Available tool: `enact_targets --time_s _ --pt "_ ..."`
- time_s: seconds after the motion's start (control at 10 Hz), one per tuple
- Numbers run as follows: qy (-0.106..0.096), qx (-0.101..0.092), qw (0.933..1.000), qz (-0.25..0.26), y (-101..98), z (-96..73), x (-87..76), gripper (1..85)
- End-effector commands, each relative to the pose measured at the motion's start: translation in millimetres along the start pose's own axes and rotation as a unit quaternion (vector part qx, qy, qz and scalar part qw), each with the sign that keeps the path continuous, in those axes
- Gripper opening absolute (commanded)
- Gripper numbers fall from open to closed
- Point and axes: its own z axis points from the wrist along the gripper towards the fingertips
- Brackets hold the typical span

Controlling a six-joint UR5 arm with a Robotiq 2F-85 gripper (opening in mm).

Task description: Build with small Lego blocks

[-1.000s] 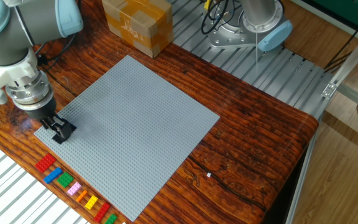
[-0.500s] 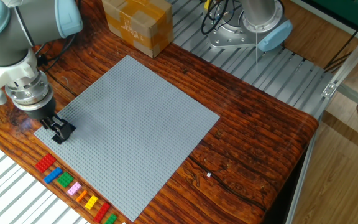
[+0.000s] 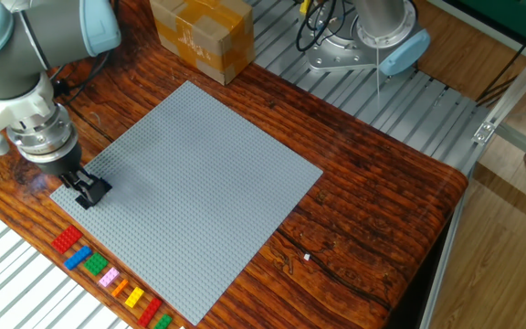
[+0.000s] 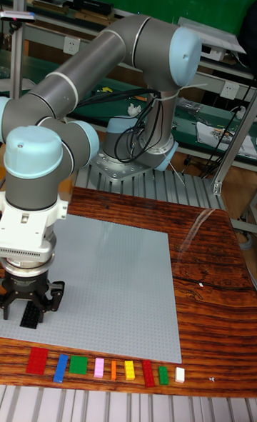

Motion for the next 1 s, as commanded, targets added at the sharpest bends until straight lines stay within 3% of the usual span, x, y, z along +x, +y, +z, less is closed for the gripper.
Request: enact_targets --time_s 0.0,0.3,0.4,0.6,0.9 --pt "0.0 0.004 0.9999 0.011 1.3 -5.4 -5.8 61.7" --pt "-0.002 0.026 0.9994 0.025 -7.4 -8.1 -9.1 56.7" --pt "-0.003 0.031 0.9981 0.052 -6.2 -11.3 -12.1 42.7" --pt "0.007 0.028 0.9946 0.099 2.4 -15.5 -11.0 25.3" --pt "0.009 0.023 0.9925 0.12 7.7 -17.8 -8.8 18.0"
